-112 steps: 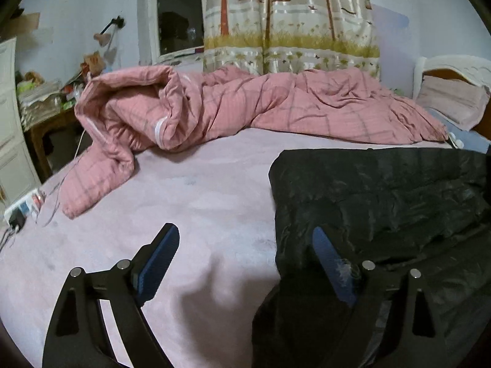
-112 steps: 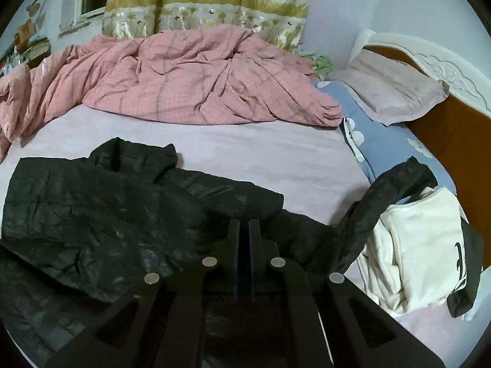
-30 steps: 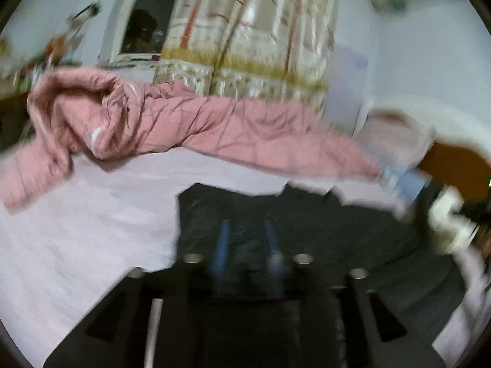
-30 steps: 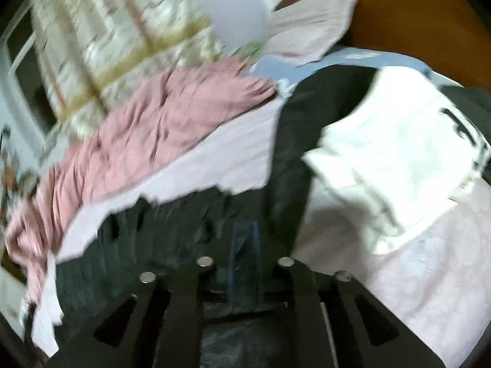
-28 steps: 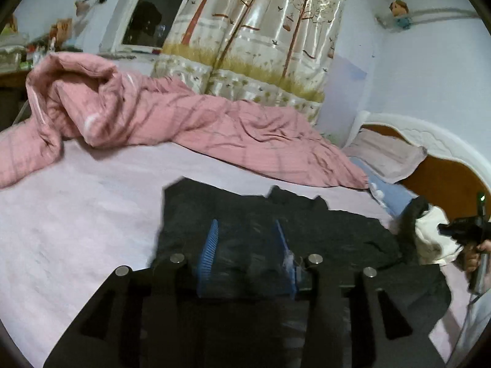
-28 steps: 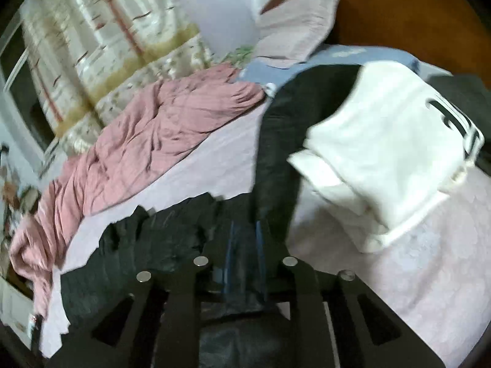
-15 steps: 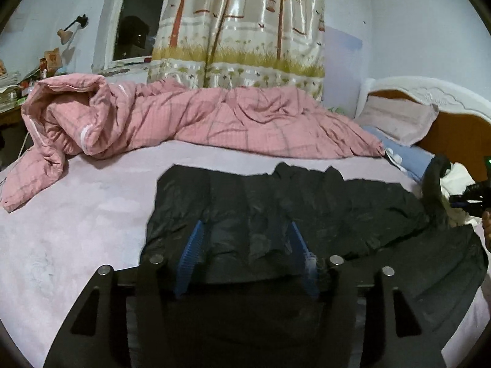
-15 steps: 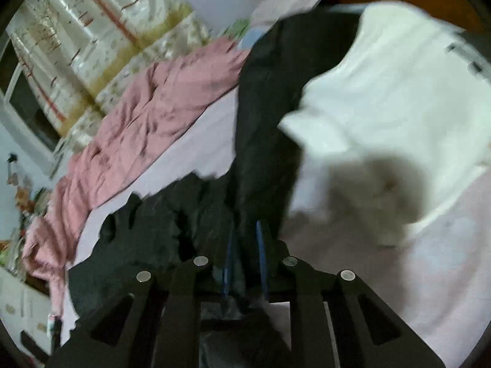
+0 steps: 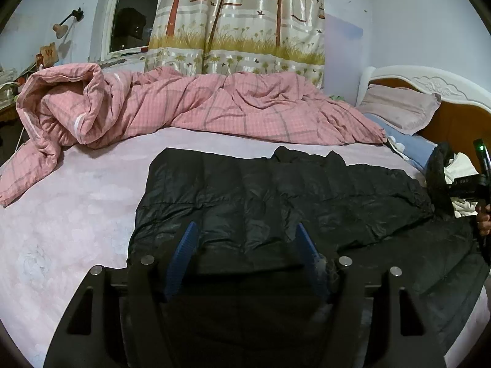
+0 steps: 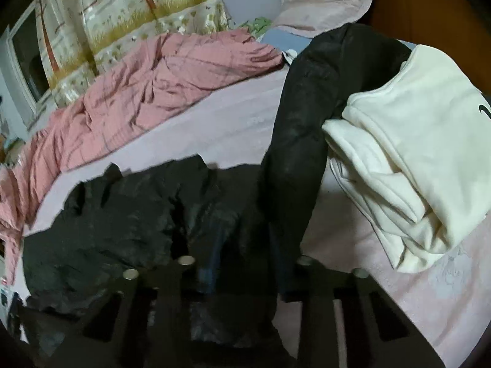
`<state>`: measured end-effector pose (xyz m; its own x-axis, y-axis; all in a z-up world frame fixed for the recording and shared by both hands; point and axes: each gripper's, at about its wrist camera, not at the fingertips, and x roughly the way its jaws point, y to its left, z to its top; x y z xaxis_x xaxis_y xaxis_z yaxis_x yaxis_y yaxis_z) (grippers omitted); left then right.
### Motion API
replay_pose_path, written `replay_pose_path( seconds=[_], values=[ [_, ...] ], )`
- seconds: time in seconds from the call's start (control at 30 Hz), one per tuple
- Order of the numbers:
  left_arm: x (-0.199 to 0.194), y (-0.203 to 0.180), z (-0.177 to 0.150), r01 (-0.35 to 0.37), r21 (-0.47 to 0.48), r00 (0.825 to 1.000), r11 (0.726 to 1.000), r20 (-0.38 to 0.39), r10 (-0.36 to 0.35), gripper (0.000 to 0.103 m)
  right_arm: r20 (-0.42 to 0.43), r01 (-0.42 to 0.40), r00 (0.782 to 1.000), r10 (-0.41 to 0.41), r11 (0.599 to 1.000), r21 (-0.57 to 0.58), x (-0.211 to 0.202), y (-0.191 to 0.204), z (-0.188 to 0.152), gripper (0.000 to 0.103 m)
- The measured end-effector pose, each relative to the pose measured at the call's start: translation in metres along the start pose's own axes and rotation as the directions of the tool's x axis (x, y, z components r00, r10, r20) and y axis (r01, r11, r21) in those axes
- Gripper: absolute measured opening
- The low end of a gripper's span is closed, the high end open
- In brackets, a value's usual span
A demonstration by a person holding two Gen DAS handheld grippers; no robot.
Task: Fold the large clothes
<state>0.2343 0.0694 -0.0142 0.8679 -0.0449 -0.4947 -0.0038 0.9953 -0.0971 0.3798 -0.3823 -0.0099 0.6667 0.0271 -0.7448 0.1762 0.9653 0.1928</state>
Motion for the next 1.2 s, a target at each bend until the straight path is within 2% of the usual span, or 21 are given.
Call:
replay_pose_path(
  seconds=[0.03,0.07,0.13,0.23,0.3,0.33,0.37,0.43,0.5,0.53,0.57,0.63,0.7,0.77,0.83,0.9,0.97,1.03,1.1,1.2],
  values=[
    [0.000,-0.001,0.000,0.000,0.002,1.000,1.000,0.003,0.000,0.066,0.013,0.026,1.000,-0.026,1.000,-0.005,0.001,0.001,-0.001,0.006],
    [0.000,-0.001,0.000,0.000,0.004,1.000,1.000,0.005,0.000,0.066,0.040,0.066,0.997,-0.066,0.998,0.007,0.001,0.001,-0.002,0.005],
    [0.000,-0.001,0.001,0.000,0.007,1.000,1.000,0.007,0.000,0.067,0.061,0.063,0.996,-0.064,0.998,0.027,-0.004,0.004,-0.005,0.002],
    [0.000,-0.001,0.001,-0.001,0.007,1.000,1.000,0.007,0.001,0.067,0.115,-0.051,0.992,0.051,0.999,-0.005,-0.025,0.020,-0.009,0.002],
    [0.000,-0.001,0.001,-0.001,0.006,1.000,1.000,0.006,0.001,0.067,0.138,-0.119,0.981,0.133,0.987,-0.106,-0.042,0.044,-0.015,0.002],
    [0.000,-0.002,0.000,-0.002,0.006,1.000,1.000,0.006,0.002,0.067,0.145,-0.143,0.973,0.177,0.966,-0.216,-0.054,0.067,-0.023,0.002],
    [0.000,-0.002,0.001,-0.003,0.006,1.000,1.000,0.005,0.003,0.067,0.131,-0.162,0.969,0.209,0.940,-0.300,-0.060,0.084,-0.031,0.002],
    [-0.001,-0.001,0.001,-0.002,0.007,1.000,1.000,0.006,0.002,0.067,0.037,-0.219,0.964,0.265,0.861,-0.460,-0.063,0.117,-0.054,0.002],
    [-0.001,-0.001,0.001,-0.001,0.009,1.000,1.000,0.009,0.001,0.067,-0.082,-0.281,0.957,0.280,0.809,-0.516,-0.057,0.132,-0.071,0.002],
    [-0.001,-0.002,0.001,-0.001,0.009,1.000,1.000,0.010,0.001,0.067,-0.152,-0.324,0.946,0.287,0.785,-0.528,-0.052,0.136,-0.080,0.002],
    [-0.001,-0.002,0.001,-0.001,0.011,1.000,1.000,0.012,0.000,0.067,-0.180,-0.340,0.940,0.289,0.775,-0.532,-0.048,0.136,-0.085,0.002],
    [-0.002,-0.002,0.003,0.000,0.015,1.000,1.000,0.014,0.000,0.067,-0.166,-0.325,0.946,0.279,0.796,-0.511,-0.046,0.128,-0.083,0.002],
    [-0.003,-0.002,0.003,0.001,0.020,1.000,1.000,0.016,-0.001,0.067,-0.095,-0.304,0.952,0.292,0.848,-0.434,-0.054,0.111,-0.069,0.003],
    [-0.003,-0.002,0.004,-0.001,0.025,1.000,1.000,0.018,0.001,0.067,0.005,-0.269,0.958,0.288,0.899,-0.346,-0.062,0.093,-0.053,0.011],
    [-0.002,-0.003,0.004,-0.002,0.031,1.000,1.000,0.014,0.002,0.067,0.141,-0.176,0.965,0.222,0.944,-0.280,-0.074,0.080,-0.043,0.039],
    [-0.001,-0.004,0.003,-0.003,0.035,1.000,0.999,0.012,0.003,0.067,0.238,-0.109,0.956,0.172,0.960,-0.257,-0.085,0.074,-0.040,0.052],
    [-0.001,-0.005,0.003,-0.004,0.038,1.000,0.999,0.010,0.003,0.067,0.274,-0.065,0.952,0.139,0.963,-0.263,-0.089,0.074,-0.039,0.052],
    [0.000,-0.005,0.002,-0.004,0.041,1.000,0.999,0.006,0.004,0.067,0.269,-0.048,0.954,0.134,0.952,-0.302,-0.087,0.080,-0.038,0.052],
    [0.001,-0.006,0.002,-0.005,0.045,1.000,0.999,0.003,0.005,0.067,0.225,-0.036,0.966,0.131,0.923,-0.382,-0.076,0.092,-0.041,0.052],
    [0.002,-0.008,0.001,-0.007,0.054,1.000,0.999,0.001,0.007,0.067,0.147,0.020,0.987,0.059,0.876,-0.482,-0.046,0.123,-0.046,0.055]
  ],
)
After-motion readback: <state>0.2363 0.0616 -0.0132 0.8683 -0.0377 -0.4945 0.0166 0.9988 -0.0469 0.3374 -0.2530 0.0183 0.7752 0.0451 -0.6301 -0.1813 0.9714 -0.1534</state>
